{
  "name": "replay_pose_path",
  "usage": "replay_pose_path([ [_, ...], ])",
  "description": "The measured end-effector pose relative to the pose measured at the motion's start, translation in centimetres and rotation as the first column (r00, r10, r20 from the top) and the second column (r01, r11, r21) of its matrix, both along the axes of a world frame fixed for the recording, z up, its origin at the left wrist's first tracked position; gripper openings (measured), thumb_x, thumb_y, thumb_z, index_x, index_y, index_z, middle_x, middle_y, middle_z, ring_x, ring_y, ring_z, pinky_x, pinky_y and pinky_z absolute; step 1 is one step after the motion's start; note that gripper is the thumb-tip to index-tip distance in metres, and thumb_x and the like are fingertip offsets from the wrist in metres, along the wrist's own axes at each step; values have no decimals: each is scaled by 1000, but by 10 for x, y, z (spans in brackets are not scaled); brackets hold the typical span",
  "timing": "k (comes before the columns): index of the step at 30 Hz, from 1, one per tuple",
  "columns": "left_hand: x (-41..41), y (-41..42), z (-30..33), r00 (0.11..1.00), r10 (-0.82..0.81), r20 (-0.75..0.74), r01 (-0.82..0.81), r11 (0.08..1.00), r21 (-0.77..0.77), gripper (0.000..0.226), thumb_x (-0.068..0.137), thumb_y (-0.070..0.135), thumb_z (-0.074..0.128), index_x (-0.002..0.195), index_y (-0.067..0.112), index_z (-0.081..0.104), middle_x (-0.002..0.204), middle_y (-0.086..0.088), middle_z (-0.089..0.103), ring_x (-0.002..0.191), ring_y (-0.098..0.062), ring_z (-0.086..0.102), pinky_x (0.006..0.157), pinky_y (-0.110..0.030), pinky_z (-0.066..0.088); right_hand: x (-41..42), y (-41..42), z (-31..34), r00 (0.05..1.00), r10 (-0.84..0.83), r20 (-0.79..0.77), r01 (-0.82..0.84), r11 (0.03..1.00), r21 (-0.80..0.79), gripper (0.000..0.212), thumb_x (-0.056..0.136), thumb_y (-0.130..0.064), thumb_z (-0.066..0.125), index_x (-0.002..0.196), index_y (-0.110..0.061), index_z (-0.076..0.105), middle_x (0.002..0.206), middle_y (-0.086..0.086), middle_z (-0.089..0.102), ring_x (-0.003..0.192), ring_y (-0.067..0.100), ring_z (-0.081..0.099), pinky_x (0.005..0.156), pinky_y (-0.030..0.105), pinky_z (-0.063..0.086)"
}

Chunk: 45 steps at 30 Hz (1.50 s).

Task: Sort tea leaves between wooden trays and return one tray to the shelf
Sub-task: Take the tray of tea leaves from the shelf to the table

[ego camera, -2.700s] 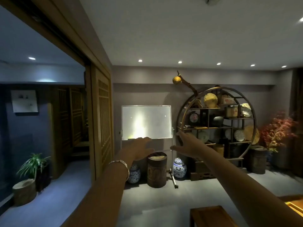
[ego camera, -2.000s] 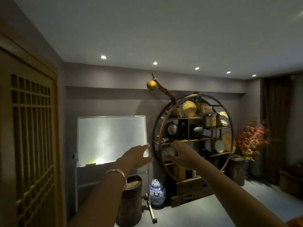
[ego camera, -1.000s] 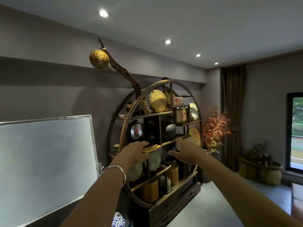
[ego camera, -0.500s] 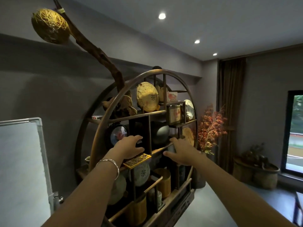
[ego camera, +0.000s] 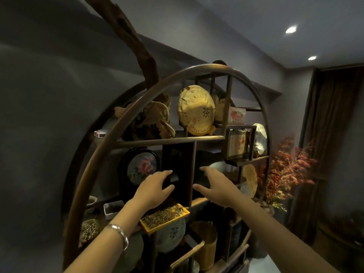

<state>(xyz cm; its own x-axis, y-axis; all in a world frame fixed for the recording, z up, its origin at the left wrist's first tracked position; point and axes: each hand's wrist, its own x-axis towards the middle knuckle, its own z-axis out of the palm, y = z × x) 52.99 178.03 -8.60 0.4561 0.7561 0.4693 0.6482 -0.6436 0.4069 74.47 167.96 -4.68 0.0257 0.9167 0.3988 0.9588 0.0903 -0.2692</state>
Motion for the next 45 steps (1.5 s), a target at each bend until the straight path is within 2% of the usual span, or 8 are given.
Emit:
replay_pose_path([
  [12, -28, 74, -125, 882, 434, 181, -306, 822, -480, 42, 95, 39, 51, 134, 24, 48, 119, 3, 60, 97, -11, 59, 77, -24, 42, 61, 178, -121, 950, 115, -292, -156, 980, -121, 41, 96, -36, 48, 132, -14, 47, 125, 11, 57, 112, 23, 56, 94, 41, 48],
  [19, -12, 73, -187, 629, 729, 271, -502, 647, -574, 12, 96, 36, 49, 97, 25, 53, 83, 5, 66, 75, -13, 65, 69, -40, 53, 89, 242, -212, 919, 40, -392, -132, 969, -210, 24, 98, -26, 45, 115, -12, 55, 112, 12, 63, 101, 26, 60, 82, 44, 52],
  [26, 27, 87, -227, 493, 859, 138, -539, 427, -726, 38, 97, 49, 37, 79, 19, 52, 77, -3, 69, 70, -22, 67, 73, -41, 52, 94, 271, -266, 846, -87, -526, -132, 922, -365, 25, 98, -39, 39, 93, -19, 53, 86, 5, 66, 77, 21, 63, 70, 41, 52],
  [30, 42, 95, -234, 470, 862, 190, -459, 422, -782, 40, 98, 51, 32, 93, 20, 56, 80, 6, 67, 51, -11, 69, 56, -26, 45, 89, 277, -273, 711, -121, -693, -252, 876, -412, 25, 99, -36, 38, 98, -23, 60, 90, 0, 68, 76, 19, 68, 53, 29, 56],
  [33, 48, 99, -236, 399, 874, 276, -405, 438, -803, 47, 98, 48, 35, 91, 13, 65, 62, -2, 72, 44, -14, 66, 47, -14, 47, 78, 274, -269, 611, -149, -777, -312, 857, -410, 26, 100, -39, 38, 93, -28, 60, 78, 1, 71, 60, 22, 69, 45, 26, 53],
  [39, 55, 101, -238, 335, 850, 406, -296, 504, -811, 41, 100, 40, 38, 94, 11, 65, 75, -2, 75, 59, -29, 71, 68, -44, 60, 69, 268, -264, 500, -215, -839, -333, 847, -415, 33, 102, -30, 35, 95, -12, 61, 81, 10, 70, 57, 20, 66, 41, 23, 50],
  [42, 53, 101, -238, 337, 839, 427, -277, 522, -807, 38, 100, 37, 39, 95, 8, 63, 78, -5, 73, 58, -27, 70, 67, -45, 60, 71, 264, -261, 499, -161, -852, -382, 841, -383, 24, 102, -13, 37, 107, -13, 60, 89, 5, 70, 67, 15, 71, 45, 21, 54],
  [45, 53, 95, -239, 346, 827, 444, -268, 541, -797, 35, 100, 35, 40, 96, 10, 64, 73, -3, 73, 56, -24, 70, 60, -37, 60, 69, 259, -258, 428, -214, -878, -364, 848, -384, 31, 103, -28, 33, 97, -18, 62, 86, 10, 72, 68, 25, 68, 47, 27, 57],
])
